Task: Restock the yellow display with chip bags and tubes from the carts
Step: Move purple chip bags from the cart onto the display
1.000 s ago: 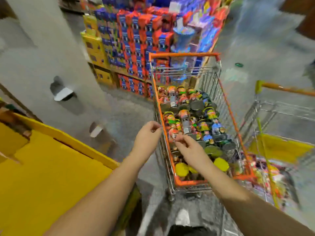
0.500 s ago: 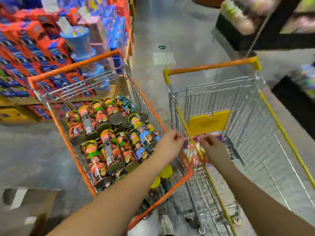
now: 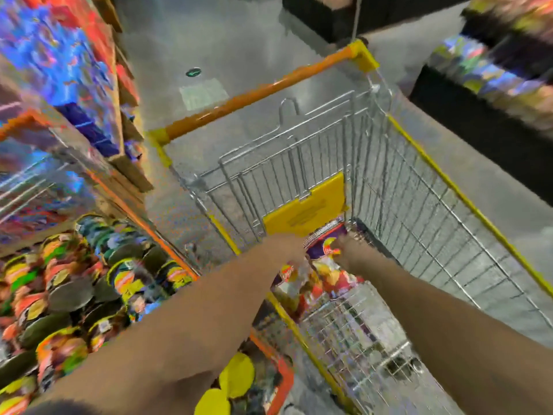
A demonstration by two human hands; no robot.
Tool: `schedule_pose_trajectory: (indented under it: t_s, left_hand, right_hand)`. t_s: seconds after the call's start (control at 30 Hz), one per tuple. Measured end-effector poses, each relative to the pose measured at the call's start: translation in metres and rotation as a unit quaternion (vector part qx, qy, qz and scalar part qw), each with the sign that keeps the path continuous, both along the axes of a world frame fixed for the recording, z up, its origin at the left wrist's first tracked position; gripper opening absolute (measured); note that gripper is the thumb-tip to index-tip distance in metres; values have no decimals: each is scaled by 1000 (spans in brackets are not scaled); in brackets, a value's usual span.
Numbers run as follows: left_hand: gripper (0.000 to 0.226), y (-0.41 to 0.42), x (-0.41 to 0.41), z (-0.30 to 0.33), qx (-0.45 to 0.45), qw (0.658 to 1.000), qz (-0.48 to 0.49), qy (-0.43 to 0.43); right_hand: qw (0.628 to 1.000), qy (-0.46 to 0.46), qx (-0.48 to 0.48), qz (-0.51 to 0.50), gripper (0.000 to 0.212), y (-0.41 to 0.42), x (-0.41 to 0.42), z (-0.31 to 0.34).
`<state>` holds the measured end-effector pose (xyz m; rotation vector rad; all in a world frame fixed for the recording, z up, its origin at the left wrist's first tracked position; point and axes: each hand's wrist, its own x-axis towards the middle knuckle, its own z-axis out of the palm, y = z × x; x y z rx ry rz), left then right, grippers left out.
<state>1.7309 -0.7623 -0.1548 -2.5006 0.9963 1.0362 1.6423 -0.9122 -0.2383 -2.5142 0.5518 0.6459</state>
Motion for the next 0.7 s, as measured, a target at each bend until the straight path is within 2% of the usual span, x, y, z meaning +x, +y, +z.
schedule_pose_trajectory:
  t_s: [0.07, 0.13, 0.2, 0.27, 0.4, 0.53, 0.6, 0.7]
  left_hand:
    - [22, -8, 10, -18, 65, 997, -49, 6]
    - [14, -15, 19, -34, 129, 987, -97, 6]
    - [26, -23, 28, -49, 180, 976, -125, 8]
    - [37, -28, 35, -56, 211, 966, -147, 2]
    - [39, -42, 43, -81, 275, 945, -177, 10]
    - [56, -49, 41, -111, 341, 917, -206, 26]
    - [62, -50, 40, -124, 374, 902, -212, 49]
    - [57, -50, 38, -136, 382, 893, -229, 70]
  right_hand:
    - [999, 22, -19, 31, 44, -9, 11, -20]
    - [997, 39, -38, 53, 47, -15, 19, -41]
    - [995, 49, -45, 72, 48, -19, 26, -55]
    - [993, 42, -57, 94, 48, -21, 32, -67]
    - [988, 11, -103, 112, 46, -23, 42, -99]
    - [986, 21, -123, 114, 64, -22, 59, -123]
    - [983, 14, -138, 123, 66, -22, 65, -132]
    - [976, 4, -172, 134, 62, -21, 69, -138]
